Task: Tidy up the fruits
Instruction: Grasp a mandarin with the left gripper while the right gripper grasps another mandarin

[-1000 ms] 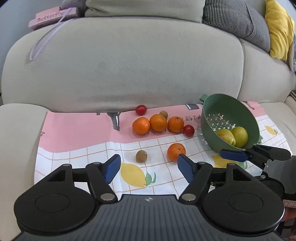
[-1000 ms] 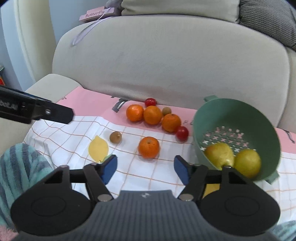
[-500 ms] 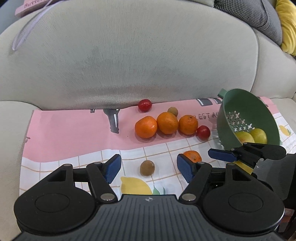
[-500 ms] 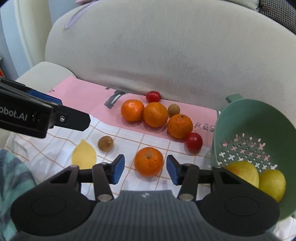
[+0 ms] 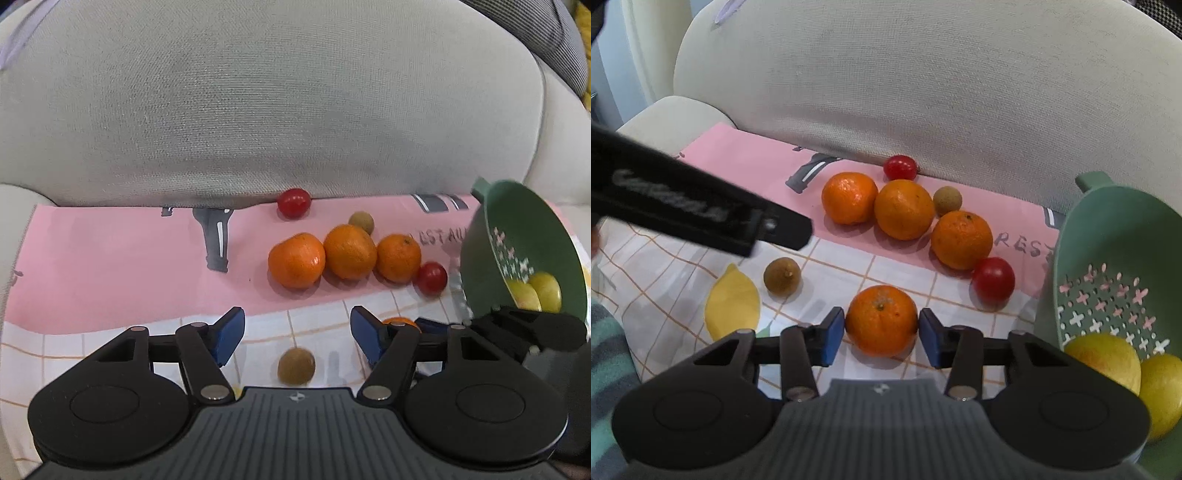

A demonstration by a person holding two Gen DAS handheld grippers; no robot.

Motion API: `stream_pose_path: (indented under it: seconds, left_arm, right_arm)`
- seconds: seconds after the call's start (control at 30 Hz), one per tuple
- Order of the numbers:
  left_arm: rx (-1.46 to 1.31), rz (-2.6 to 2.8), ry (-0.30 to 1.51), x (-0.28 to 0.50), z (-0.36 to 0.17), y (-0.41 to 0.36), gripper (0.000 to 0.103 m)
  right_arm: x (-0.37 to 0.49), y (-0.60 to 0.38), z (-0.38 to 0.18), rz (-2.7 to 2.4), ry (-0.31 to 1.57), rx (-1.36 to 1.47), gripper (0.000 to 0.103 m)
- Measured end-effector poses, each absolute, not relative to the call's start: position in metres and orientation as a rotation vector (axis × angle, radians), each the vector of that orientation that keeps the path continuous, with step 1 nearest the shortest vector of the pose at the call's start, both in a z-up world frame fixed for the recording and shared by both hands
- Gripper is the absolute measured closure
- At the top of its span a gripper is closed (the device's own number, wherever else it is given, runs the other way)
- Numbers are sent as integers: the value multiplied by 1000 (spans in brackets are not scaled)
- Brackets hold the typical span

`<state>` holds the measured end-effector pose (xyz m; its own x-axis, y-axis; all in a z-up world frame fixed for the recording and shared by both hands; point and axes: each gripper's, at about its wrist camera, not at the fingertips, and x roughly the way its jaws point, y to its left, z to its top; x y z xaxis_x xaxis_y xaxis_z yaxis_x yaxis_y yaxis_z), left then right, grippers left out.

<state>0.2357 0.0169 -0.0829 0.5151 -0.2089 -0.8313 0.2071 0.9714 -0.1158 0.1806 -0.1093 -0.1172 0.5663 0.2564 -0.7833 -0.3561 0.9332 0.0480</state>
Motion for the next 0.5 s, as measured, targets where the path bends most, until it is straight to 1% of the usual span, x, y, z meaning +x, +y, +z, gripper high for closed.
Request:
stream_pose_path:
  seconds: [0.2,0.33,0.4,0.5]
  left_arm:
    - [-39,-235,1000,257,-94,16,32]
    - [-91,-250,1013,269,-101,17,38]
    - [-112,-263,1017,273,-103,17,39]
    - [-126,-282,1021,278,-107,15,42]
  right_arm:
    - [195,-103,-116,386,876,-143,61]
    - [205,-100,-117,399,923,-120,60]
    - [203,-99,-118,402,945,-116,60]
    - [199,-100,-118,404,956,-120,60]
